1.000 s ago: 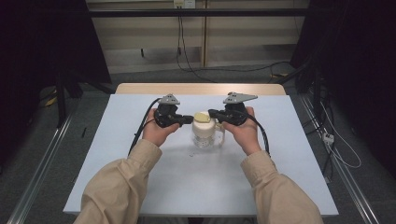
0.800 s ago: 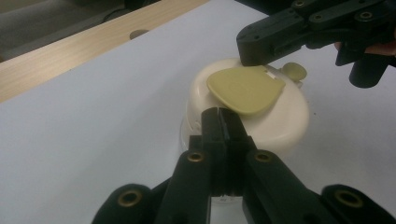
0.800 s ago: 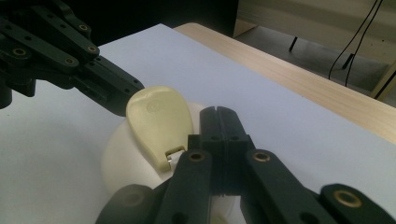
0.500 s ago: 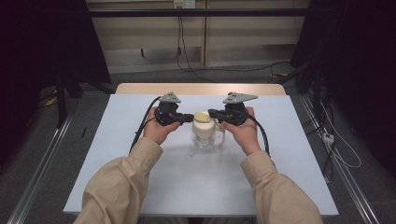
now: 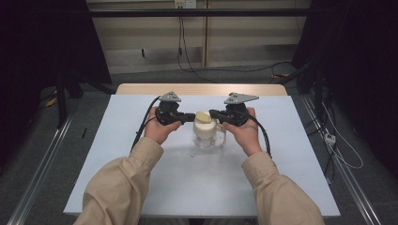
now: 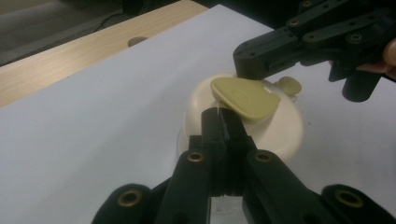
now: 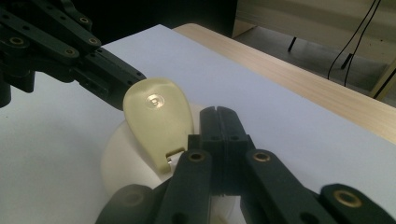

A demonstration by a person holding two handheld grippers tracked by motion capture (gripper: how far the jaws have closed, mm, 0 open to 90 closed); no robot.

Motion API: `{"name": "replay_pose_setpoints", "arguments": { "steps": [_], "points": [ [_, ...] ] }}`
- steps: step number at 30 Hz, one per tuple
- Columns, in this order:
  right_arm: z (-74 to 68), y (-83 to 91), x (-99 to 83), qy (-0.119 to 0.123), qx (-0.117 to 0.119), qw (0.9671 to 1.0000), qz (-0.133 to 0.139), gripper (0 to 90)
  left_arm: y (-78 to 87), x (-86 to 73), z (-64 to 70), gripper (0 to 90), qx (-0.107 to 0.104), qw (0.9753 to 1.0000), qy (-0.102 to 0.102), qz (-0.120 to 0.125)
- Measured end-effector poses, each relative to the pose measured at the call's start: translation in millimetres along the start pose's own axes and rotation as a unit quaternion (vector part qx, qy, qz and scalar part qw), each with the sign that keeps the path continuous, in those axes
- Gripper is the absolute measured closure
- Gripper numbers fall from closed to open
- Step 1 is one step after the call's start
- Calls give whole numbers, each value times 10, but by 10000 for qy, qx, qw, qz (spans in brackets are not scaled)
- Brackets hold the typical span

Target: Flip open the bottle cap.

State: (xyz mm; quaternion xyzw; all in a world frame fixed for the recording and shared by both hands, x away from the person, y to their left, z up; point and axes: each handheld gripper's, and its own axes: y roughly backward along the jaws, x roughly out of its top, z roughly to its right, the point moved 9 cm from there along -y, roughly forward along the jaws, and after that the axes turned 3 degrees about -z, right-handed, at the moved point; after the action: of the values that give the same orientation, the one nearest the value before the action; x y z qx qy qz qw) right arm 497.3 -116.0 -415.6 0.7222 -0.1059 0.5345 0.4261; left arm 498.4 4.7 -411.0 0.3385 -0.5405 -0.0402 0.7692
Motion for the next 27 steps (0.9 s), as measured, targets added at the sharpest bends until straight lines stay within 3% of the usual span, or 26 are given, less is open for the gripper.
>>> {"name": "replay_pose_setpoints", "arguments": {
  "steps": [5,27],
  "points": [
    [6,0,-3,-109,33,9999,70,900,-35,30,55,900,23,9999,-117,-65],
    [31,21,-10,-103,-23,9999,28,900,-51,81,70,900,10,9999,-127,-9]
  ]
}}
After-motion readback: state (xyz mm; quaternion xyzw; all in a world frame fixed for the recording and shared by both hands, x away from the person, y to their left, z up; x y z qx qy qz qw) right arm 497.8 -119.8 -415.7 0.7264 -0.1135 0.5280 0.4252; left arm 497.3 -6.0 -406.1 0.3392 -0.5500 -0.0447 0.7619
